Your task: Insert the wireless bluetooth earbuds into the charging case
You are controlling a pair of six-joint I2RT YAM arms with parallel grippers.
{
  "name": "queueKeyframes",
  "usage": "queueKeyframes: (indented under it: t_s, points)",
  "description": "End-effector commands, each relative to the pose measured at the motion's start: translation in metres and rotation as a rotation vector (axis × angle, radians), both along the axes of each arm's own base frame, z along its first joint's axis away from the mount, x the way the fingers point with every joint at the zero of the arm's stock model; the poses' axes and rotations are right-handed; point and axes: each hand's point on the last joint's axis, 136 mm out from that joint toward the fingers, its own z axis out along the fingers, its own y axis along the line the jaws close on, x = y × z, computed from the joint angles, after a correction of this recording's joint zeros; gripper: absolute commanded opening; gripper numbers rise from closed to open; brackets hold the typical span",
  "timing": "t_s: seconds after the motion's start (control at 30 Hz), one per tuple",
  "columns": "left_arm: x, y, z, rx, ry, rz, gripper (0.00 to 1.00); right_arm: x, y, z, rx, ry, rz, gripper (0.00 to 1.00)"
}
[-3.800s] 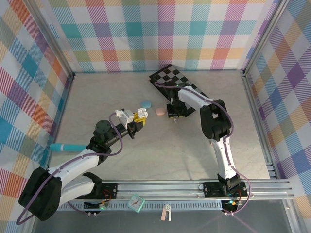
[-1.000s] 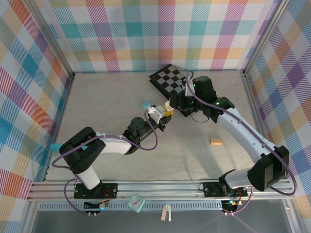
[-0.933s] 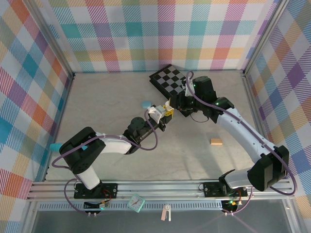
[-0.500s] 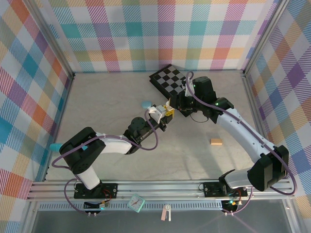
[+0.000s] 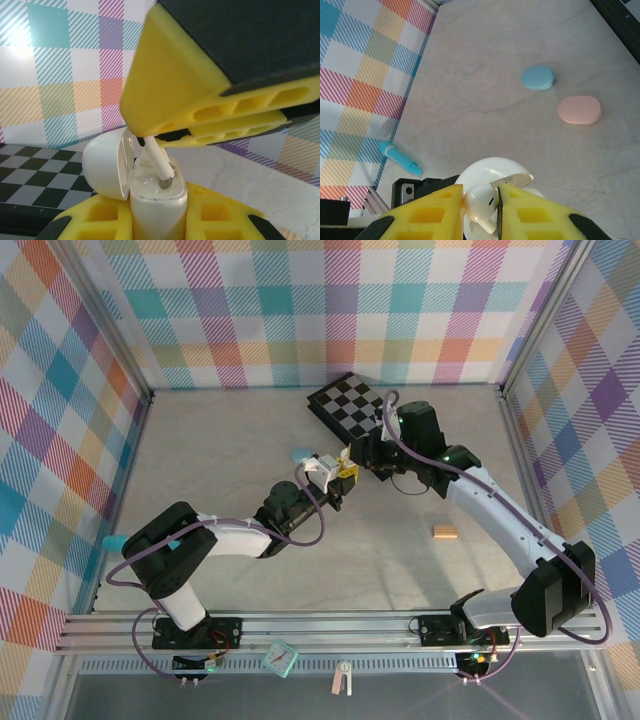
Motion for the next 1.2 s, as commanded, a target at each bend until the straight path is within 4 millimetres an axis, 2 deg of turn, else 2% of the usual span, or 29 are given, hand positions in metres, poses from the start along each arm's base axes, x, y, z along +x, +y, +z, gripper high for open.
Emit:
queueKeyframes:
  t_s: [0.0, 0.37, 0.73, 0.83, 1.0, 1.17]
  points:
    - [-0.007, 0.003, 0.057, -0.14, -0.082, -0.005, 0.0, -0.004, -0.005, 0.002, -0.021, -0.035, 0.001, 0.24]
    - [-0.007, 0.005, 0.064, -0.163, -0.077, -0.005, 0.0, -0.006, -0.006, 0.003, -0.023, -0.067, 0.012, 0.23]
    - [-0.007, 0.005, 0.071, -0.181, -0.084, 0.0, 0.0, -0.011, -0.013, -0.004, -0.05, -0.058, 0.001, 0.27]
    - [-0.007, 0.004, 0.071, -0.181, -0.086, -0.006, 0.0, -0.013, -0.009, -0.001, -0.033, -0.054, 0.021, 0.32]
    - [-0.007, 0.004, 0.068, -0.176, -0.086, -0.005, 0.0, -0.016, -0.006, 0.015, 0.008, -0.091, 0.037, 0.49]
    - [-0.008, 0.006, 0.061, -0.151, -0.086, -0.007, 0.0, -0.016, -0.016, 0.027, 0.009, -0.137, -0.013, 0.59]
